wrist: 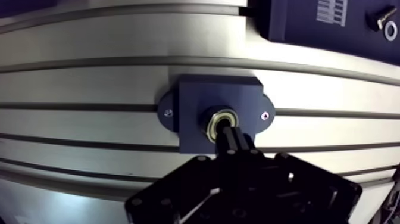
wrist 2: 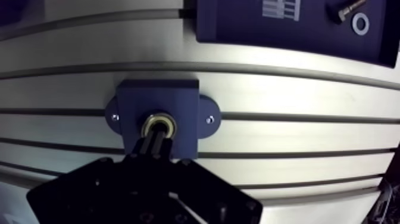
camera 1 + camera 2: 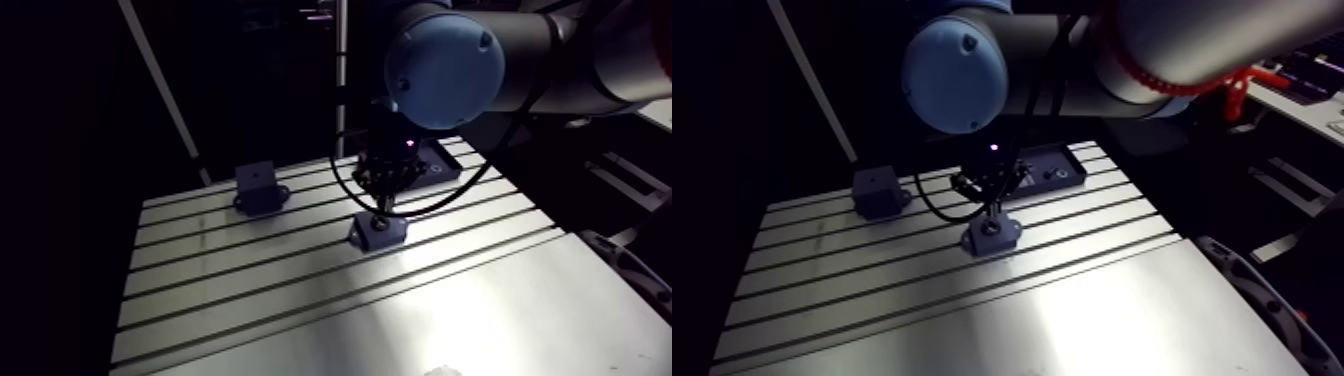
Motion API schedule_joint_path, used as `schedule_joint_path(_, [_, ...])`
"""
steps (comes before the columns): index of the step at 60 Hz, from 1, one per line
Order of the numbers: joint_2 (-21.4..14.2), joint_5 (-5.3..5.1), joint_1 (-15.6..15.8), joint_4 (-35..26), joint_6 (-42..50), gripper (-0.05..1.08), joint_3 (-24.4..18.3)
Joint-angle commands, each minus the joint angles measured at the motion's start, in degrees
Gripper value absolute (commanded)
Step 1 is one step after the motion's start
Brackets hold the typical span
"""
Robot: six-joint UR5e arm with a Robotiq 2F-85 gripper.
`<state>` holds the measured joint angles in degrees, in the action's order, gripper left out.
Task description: Pick up the bearing and press it into the housing until flush.
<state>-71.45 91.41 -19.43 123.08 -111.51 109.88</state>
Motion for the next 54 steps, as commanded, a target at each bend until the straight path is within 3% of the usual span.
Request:
schedule_joint_path(1, [0.5, -0.05, 0.0, 0.1, -0.1, 1.07, 0.3])
schedule_joint_path(54, [2.2, -0.05, 0.2, 0.5, -0.1, 1.08, 0.6])
